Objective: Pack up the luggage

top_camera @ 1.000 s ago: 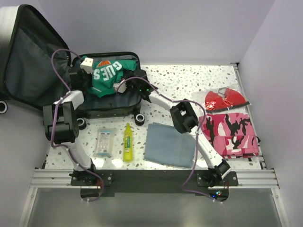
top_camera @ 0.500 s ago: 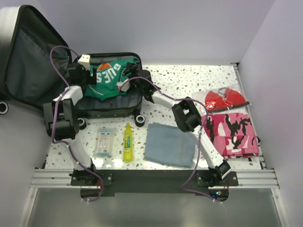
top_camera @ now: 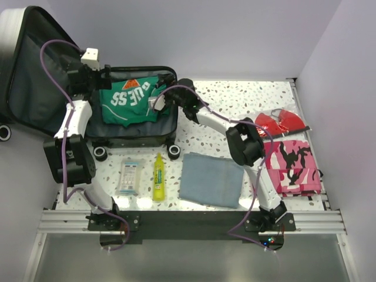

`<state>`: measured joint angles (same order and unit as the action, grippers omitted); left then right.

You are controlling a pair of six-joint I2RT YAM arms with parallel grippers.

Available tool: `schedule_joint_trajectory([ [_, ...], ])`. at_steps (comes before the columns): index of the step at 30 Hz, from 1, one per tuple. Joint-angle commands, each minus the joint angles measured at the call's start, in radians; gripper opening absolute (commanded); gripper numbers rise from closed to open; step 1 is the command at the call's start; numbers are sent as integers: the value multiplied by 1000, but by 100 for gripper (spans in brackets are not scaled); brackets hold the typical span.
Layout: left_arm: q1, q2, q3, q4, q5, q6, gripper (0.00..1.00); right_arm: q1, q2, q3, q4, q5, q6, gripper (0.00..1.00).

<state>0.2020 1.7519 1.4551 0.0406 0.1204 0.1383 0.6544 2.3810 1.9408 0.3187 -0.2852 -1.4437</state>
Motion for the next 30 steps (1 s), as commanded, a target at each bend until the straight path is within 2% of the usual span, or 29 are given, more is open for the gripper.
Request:
schedule_joint_trajectory([
  [1, 2, -37, -4, -39, 85, -22, 100, -13, -83, 105, -189, -143, 184, 98],
  [5, 1, -66, -29, -94, 180, 16, 99, -19, -181, 11, -262, -215, 245, 98],
  [7, -6, -81, -48, -102, 229, 37, 97, -24, -242, -5, -283, -227, 368, 98],
  [8, -10, -83, -53, -107, 267, 52, 97, -29, -250, 19, -303, -215, 432, 97],
  [9, -19, -74, -50, -113, 300, 64, 95, -32, -252, 58, -338, -200, 582, 95],
  [10, -26, -65, -42, -129, 335, 70, 94, -38, -243, 107, -413, -171, 664, 94],
  [11, -35, -52, -33, -134, 367, 70, 92, -54, -238, 200, -441, -151, 753, 93],
  [12, -50, -16, -10, -140, 369, 69, 90, -64, -233, 240, -469, -131, 907, 91],
  [13, -82, 4, 5, -156, 372, 67, 86, -73, -232, 292, -530, -120, 961, 85],
  [15, -124, 70, 40, -165, 345, 73, 84, -96, -258, 285, -559, -100, 1076, 81],
  [18, -194, 170, 91, -173, 297, 75, 80, -107, -318, 198, -590, -66, 1129, 75],
  [22, -254, 314, 186, -197, 216, 53, 80, -116, -356, 100, -627, -42, 1178, 73],
  [27, -260, 547, 388, -327, 79, 55, 80, -131, -335, 112, -704, -8, 1227, 72],
  [30, -260, 610, 451, -375, 48, 76, 83, -148, -332, 118, -745, -5, 1247, 74],
])
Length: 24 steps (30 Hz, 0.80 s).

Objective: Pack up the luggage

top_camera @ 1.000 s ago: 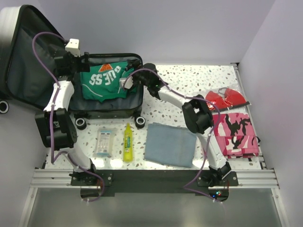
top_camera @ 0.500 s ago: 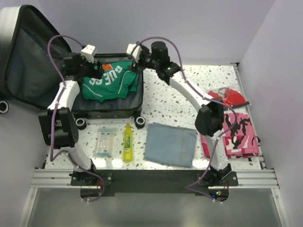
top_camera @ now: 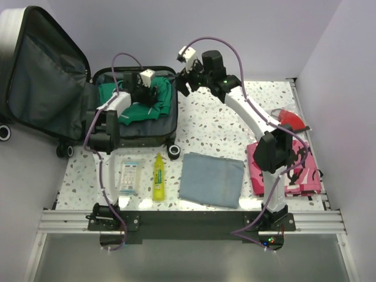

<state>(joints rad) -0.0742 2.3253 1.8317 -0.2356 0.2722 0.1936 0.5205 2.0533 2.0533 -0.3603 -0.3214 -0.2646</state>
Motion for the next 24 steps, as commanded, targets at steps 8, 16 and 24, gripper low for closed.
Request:
schedule_joint_trajectory([
  [8, 19, -184, 40, -85, 71, 27, 96, -63, -24, 27, -161, -88, 94, 86],
  [16, 122, -515, 20, -281, 284, 41, 100, -77, -123, -59, -279, -146, 47, 99],
  [24, 131, -921, -379, -490, 463, 383, 100, -140, -266, -180, -704, -229, -266, 99],
])
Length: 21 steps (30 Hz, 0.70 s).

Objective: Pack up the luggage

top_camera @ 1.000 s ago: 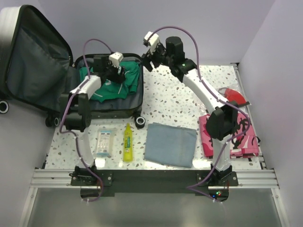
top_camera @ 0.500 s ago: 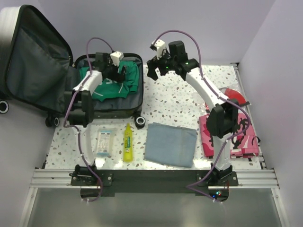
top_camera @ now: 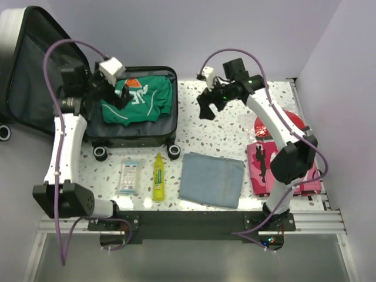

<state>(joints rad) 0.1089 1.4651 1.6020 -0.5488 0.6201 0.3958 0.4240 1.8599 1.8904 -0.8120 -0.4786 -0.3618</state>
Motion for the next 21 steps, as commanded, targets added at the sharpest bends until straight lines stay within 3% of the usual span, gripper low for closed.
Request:
schedule_joint_trajectory([
  [1, -69, -99, -192, -194, 130, 214, 100, -80, -70, -23, -380, -96, -202, 99],
  [5, -274, -291, -466, -185, 77, 298, 100, -175, -73, -91, -568, -77, -298, 99],
  [8, -602, -362, -642, -99, -56, 302, 97, -225, -102, -190, -583, -31, -278, 98],
  [11, -809, -342, -764, 31, -185, 328, 93, -226, -129, -319, -504, 38, -206, 96],
  [14, -937, -242, -803, 148, -255, 354, 88, -226, -117, -408, -420, 87, -134, 89],
  [17, -1003, -131, -807, 235, -266, 362, 85, -225, -88, -447, -382, 110, -111, 79],
  [21, -1038, -25, -800, 300, -270, 379, 83, -220, -51, -502, -316, 169, -124, 75],
])
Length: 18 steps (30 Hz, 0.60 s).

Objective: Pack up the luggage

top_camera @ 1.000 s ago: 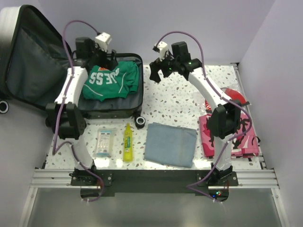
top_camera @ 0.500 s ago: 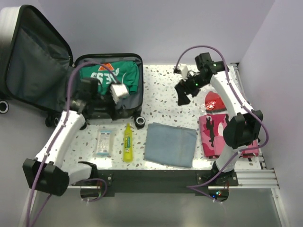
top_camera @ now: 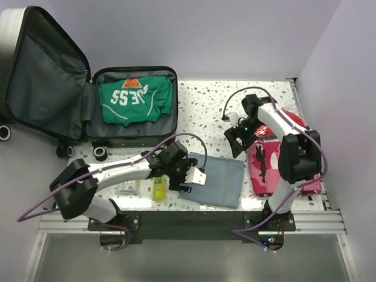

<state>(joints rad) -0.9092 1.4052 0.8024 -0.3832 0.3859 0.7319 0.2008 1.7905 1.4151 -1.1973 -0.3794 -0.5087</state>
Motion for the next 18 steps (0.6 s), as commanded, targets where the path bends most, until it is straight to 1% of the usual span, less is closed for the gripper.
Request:
schedule_joint_trajectory([
  [1, -25, 61, 1, 141, -33, 58, 83, 3, 24, -33, 80, 74, 19, 75],
  [2, -36, 72, -3, 161, -33, 66, 83, 6, 30, -39, 88, 77, 13, 75],
  [5, -54, 130, -5, 191, -56, 78, 82, 15, 59, -70, 133, 112, 15, 69],
  [6, -54, 149, 0, 194, -59, 77, 81, 20, 69, -80, 160, 122, 16, 64],
  [10, -48, 241, 34, 216, -105, 40, 77, 20, 124, -59, 228, 180, 48, 56],
  [15, 3, 271, 49, 245, -134, 24, 76, 20, 174, 42, 240, 192, 67, 51],
  [16, 36, 296, 76, 245, -131, 11, 75, 20, 184, 57, 246, 201, 70, 48],
  [18, 76, 320, 113, 245, -130, -21, 74, 19, 213, 100, 281, 235, 79, 46],
])
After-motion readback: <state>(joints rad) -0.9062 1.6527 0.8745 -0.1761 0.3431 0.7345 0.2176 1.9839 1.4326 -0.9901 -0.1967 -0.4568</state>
